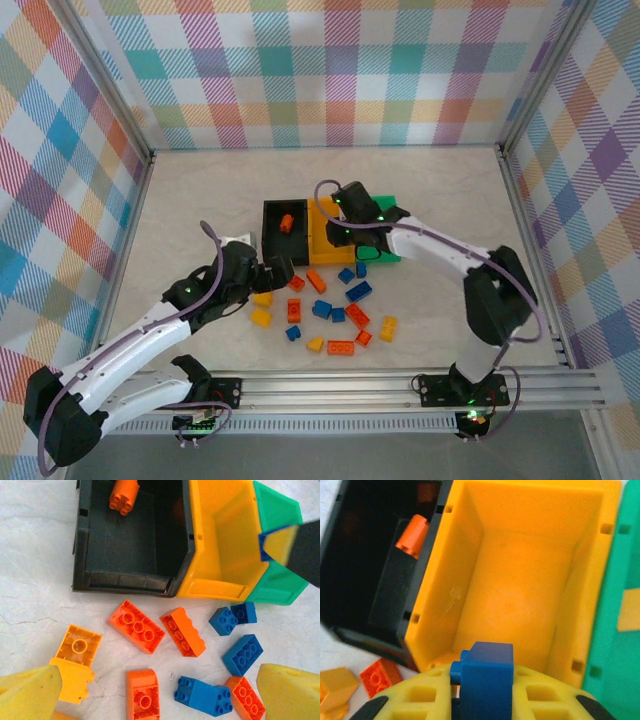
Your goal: Sort the legos into containers by color
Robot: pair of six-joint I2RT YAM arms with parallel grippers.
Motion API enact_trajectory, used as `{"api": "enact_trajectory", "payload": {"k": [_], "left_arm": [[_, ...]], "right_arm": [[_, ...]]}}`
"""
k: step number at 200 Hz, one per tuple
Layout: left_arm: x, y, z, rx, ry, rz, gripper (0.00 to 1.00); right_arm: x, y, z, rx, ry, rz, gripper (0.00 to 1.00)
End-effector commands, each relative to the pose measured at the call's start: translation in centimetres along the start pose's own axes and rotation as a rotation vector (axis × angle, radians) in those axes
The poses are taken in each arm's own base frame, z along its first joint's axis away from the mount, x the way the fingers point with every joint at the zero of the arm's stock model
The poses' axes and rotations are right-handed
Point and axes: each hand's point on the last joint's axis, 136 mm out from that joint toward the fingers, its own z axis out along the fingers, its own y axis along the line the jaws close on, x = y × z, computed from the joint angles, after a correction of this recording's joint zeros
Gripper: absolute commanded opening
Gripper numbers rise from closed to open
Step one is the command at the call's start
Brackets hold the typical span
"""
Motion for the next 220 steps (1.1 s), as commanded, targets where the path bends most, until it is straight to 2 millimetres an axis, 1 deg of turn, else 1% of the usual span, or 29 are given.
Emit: {"api": "enact_trajectory", "payload": {"k": [1,20,29,35,44,55,72,80,94,108,125,145,168,186,209,220], "left_arm": [[1.0,1.2,-0.2,-0.038,0.023,-0.008,1.0],[1.2,1.3,-0.2,-0.044,0.031,-0.006,1.0],[1.2,1.3,-0.3,-0.043,0.036,-0.004,1.0],[1.2,1.2,-0.3,-0.041,0.036,-0.004,1.0],[1.1,1.2,-0.4,-0.041,0.036,-0.002,1.0],[1.1,1.2,-0.4,-0.039,0.039,0.0,1.0],[1.1,1.0,-0.5,-0.037,0.041,0.005,1.0],[1.2,1.1,-0.5,-0.042,0.046,0.012,1.0],[1.5,1.3,-0.6,-0.055,0.07,0.035,0.99],[2.1,1.8,-0.4,-0.089,0.112,0.07,0.95],[3.4,2.8,0.0,-0.149,0.175,0.116,0.92],[4.8,4.3,1.0,-0.233,0.229,0.168,0.91],[5.9,5.6,2.6,-0.3,0.27,0.197,0.84],[6.3,5.8,3.9,-0.312,0.272,0.203,0.79],[6.2,6.0,5.1,-0.33,0.258,0.216,0.76],[6.1,6.2,5.6,-0.344,0.255,0.22,0.73]], "right_arm": [[-1.0,-0.7,1.1,0.072,0.013,-0.035,0.25],[-2.0,-1.1,1.9,0.108,0.002,-0.029,0.31],[-2.4,-1.1,2.0,0.105,-0.002,-0.024,0.38],[-2.7,-1.1,2.0,0.105,-0.007,-0.019,0.45],[-3.0,-1.0,1.8,0.103,-0.013,-0.015,0.52],[-3.5,-0.9,1.4,0.099,-0.028,-0.012,0.59],[-3.7,-0.8,0.5,0.09,-0.045,-0.005,0.66],[-3.8,-0.7,-0.1,0.084,-0.053,0.002,0.68],[-3.2,-1.0,-0.9,0.078,-0.061,0.013,0.7],[-2.3,-1.3,-1.8,0.07,-0.066,0.029,0.72],[-0.6,-1.8,-2.4,0.055,-0.066,0.053,0.73],[1.4,-2.5,-2.9,0.047,-0.063,0.084,0.73],[3.0,-3.1,-3.4,0.043,-0.06,0.108,0.74],[3.5,-3.4,-3.9,0.046,-0.063,0.116,0.74],[3.6,-3.7,-4.6,0.048,-0.08,0.119,0.74],[3.6,-3.9,-4.9,0.049,-0.088,0.122,0.74]]}}
